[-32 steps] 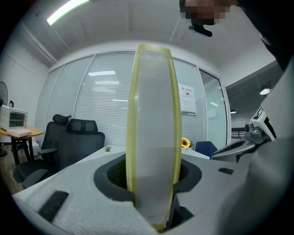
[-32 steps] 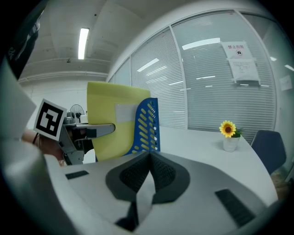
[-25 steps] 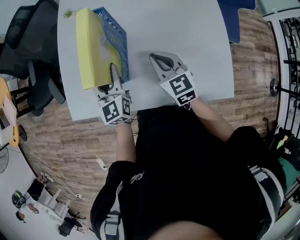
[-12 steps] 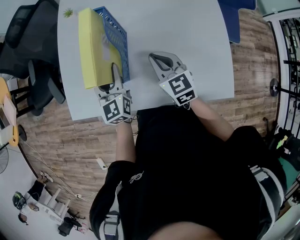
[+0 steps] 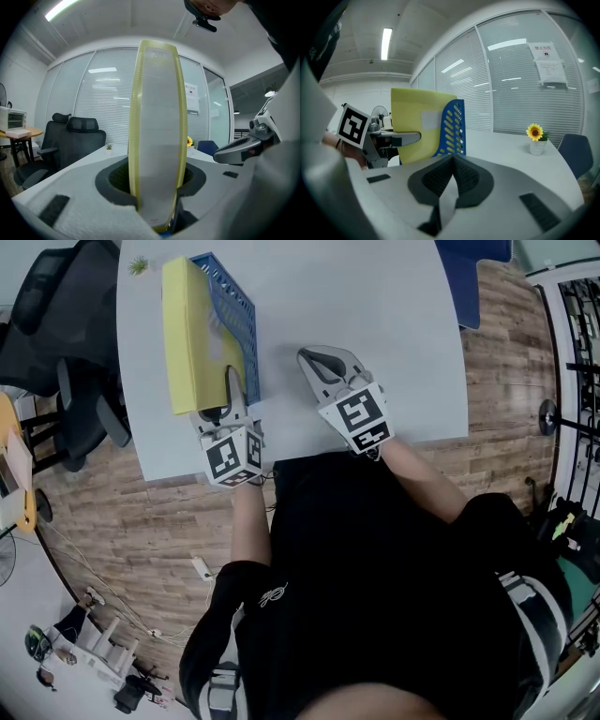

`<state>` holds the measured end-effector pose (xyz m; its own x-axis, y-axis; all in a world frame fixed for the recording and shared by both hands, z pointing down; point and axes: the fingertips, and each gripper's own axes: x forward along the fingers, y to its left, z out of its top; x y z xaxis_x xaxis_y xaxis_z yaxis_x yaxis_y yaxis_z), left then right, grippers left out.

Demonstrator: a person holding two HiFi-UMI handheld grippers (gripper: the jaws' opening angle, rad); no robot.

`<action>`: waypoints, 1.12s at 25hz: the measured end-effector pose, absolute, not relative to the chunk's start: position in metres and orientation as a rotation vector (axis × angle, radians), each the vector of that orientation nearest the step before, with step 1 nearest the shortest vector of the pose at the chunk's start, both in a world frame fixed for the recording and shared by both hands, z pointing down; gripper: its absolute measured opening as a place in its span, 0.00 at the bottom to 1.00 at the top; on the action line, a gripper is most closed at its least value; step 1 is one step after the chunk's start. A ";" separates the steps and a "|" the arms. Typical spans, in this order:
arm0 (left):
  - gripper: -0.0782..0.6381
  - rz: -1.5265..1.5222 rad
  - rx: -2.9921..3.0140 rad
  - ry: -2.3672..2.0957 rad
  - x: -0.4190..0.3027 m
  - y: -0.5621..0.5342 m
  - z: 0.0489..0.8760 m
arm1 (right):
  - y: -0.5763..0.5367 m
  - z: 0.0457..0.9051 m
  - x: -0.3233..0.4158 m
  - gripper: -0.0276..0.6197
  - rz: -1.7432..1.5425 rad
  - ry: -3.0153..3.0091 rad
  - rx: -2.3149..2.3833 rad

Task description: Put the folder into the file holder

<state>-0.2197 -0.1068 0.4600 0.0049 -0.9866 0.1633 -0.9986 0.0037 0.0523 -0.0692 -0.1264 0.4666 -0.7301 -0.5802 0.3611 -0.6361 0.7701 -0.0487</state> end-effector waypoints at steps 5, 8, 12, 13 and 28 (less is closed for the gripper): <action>0.38 0.120 2.113 -2.109 -0.220 -0.107 0.460 | -0.123 0.467 -0.070 0.05 0.239 -2.636 0.929; 0.39 0.130 2.113 -2.103 -0.219 -0.107 0.461 | -0.123 0.466 -0.070 0.05 0.235 -2.638 0.928; 0.42 0.161 2.110 -2.084 -0.213 -0.104 0.466 | -0.122 0.465 -0.069 0.05 0.231 -2.642 0.922; 0.42 0.168 2.107 -2.082 -0.213 -0.103 0.467 | -0.122 0.465 -0.069 0.05 0.230 -2.644 0.919; 0.49 0.204 2.038 -2.078 -0.214 -0.064 0.472 | -0.098 0.466 -0.074 0.05 0.220 -2.660 0.846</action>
